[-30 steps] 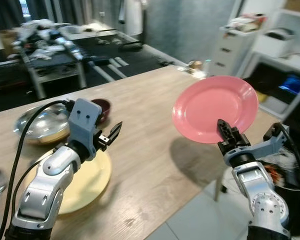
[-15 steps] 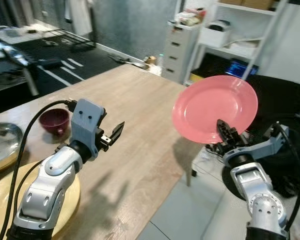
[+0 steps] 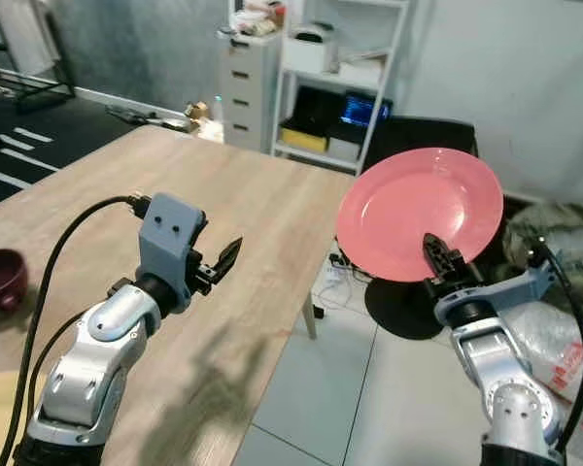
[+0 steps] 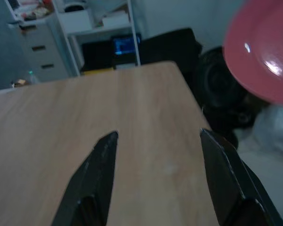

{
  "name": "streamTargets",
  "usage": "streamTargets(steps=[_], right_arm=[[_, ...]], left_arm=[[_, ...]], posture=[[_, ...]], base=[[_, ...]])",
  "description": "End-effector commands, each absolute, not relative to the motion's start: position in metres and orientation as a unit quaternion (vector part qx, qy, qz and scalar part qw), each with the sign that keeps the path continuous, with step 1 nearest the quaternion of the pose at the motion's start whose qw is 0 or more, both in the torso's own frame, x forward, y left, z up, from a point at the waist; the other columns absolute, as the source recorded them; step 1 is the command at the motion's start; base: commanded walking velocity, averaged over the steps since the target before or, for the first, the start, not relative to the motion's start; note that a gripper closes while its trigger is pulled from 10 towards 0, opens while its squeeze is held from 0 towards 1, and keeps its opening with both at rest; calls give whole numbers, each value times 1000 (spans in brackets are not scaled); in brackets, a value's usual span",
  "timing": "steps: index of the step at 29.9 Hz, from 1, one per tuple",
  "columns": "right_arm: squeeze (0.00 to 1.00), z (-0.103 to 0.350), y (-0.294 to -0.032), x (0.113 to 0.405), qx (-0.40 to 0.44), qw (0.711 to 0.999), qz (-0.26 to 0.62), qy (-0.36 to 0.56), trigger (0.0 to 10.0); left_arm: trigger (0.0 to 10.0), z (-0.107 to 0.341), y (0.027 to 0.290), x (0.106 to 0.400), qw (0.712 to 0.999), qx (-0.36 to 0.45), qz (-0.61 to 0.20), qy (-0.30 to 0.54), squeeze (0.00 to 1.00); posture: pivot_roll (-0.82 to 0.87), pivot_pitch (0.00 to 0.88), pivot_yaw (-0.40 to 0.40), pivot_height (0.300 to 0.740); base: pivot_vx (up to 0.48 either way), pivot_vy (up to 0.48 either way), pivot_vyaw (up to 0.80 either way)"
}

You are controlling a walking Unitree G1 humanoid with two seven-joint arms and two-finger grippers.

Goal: Setting the table

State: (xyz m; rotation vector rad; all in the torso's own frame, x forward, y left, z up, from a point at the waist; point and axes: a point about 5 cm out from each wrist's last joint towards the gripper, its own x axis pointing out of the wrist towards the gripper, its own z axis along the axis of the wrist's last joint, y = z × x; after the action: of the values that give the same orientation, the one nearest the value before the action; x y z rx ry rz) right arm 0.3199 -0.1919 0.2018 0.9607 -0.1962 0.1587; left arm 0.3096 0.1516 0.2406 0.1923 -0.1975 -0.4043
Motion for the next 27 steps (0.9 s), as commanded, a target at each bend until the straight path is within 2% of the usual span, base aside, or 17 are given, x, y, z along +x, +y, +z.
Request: streamTargets(steps=[1, 27], right_arm=[[0, 205, -196, 318, 459, 879, 69, -106, 10000], [0, 205, -194, 316, 462, 878, 66, -108, 10000]], left_arm=[[10000, 241, 152, 308, 969, 98, -203, -100, 0], [10000, 243, 151, 313, 969, 87, -207, -98, 0]], posture=[[120, 76, 31, 740], [126, 86, 44, 740]], base=[[0, 0, -781], [0, 0, -781]])
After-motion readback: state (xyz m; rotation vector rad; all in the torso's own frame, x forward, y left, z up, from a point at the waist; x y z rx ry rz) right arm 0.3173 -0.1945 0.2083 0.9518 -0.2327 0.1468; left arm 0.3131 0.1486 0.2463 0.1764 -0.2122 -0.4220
